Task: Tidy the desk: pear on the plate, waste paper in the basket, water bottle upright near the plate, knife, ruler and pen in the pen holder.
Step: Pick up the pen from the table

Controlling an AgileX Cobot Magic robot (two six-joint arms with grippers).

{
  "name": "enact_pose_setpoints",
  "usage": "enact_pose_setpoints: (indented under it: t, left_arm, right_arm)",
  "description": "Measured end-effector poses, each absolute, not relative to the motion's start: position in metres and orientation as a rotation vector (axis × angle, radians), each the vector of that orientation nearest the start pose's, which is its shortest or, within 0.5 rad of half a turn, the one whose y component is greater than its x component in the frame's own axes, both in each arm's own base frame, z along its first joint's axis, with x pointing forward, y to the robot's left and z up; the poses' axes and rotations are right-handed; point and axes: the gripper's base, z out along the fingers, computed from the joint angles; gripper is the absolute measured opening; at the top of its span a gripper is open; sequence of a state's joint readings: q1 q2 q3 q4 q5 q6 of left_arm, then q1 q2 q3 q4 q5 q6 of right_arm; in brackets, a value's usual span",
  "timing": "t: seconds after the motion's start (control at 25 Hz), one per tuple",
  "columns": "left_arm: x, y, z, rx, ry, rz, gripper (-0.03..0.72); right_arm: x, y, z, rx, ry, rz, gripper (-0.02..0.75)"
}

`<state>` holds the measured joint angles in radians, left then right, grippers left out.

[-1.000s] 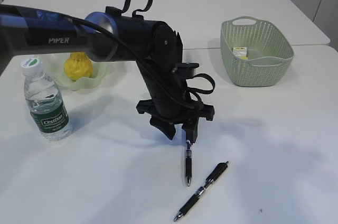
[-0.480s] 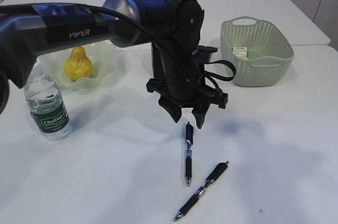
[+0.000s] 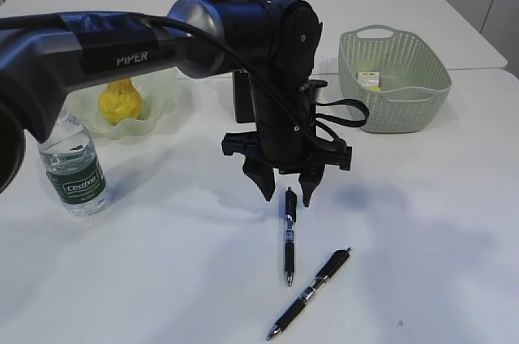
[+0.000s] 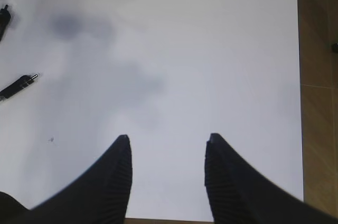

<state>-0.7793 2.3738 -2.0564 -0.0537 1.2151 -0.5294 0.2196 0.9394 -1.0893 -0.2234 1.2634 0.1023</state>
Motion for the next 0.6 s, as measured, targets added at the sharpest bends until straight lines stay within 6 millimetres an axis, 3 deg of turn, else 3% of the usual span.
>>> enact_pose_setpoints:
  t: [0.32,0.6]
  left_arm:
    - [0.343,-0.352,0.148,0.332,3.084,-0.153,0.382]
    - [0.340,-0.355,0.147,0.286,3.091,-0.147,0.382]
  right_arm:
    - [0.150,0.014,0.378,-0.161,2.559,-0.180,0.370]
    - [0.150,0.014,0.378,-0.163,2.558,-0.180,0.370]
